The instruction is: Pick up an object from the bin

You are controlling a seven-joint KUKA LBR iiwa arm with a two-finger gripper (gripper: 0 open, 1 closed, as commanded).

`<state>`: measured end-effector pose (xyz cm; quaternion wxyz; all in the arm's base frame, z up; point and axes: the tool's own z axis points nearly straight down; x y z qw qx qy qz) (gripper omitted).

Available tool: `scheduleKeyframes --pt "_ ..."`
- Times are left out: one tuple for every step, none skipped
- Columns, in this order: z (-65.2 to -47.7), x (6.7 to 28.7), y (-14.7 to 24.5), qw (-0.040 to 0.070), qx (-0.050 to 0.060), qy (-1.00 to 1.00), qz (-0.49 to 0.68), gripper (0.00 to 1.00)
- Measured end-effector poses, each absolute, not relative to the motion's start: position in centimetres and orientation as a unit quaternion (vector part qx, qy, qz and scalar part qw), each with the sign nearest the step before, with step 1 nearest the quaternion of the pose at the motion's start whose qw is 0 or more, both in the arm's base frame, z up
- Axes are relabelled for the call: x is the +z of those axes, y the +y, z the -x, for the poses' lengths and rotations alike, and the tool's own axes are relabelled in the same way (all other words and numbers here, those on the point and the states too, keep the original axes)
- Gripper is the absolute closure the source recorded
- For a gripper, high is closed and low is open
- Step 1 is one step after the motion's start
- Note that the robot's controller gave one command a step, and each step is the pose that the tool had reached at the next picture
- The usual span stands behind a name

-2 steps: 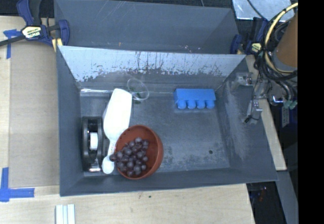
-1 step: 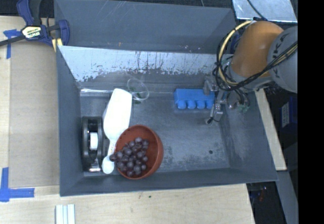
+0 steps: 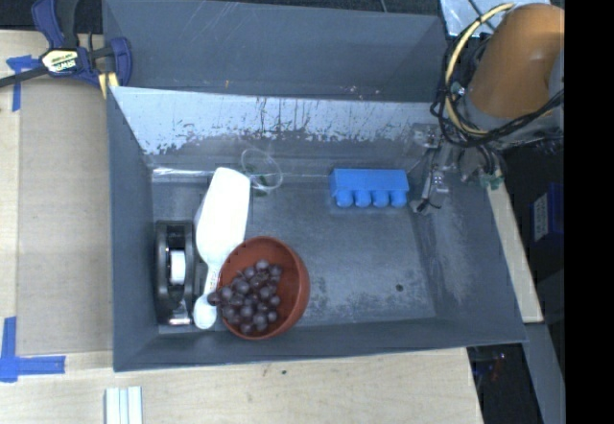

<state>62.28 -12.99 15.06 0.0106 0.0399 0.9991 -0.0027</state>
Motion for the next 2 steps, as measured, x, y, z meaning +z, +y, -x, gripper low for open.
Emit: scheduleKeyframes --pt "-62.6 10.0 -11.5 -0.001 0.0 0.993 -0.114 0.0" --pt "-62.4 6.9 -11.9 0.003 -0.003 0.997 -0.074 0.0"
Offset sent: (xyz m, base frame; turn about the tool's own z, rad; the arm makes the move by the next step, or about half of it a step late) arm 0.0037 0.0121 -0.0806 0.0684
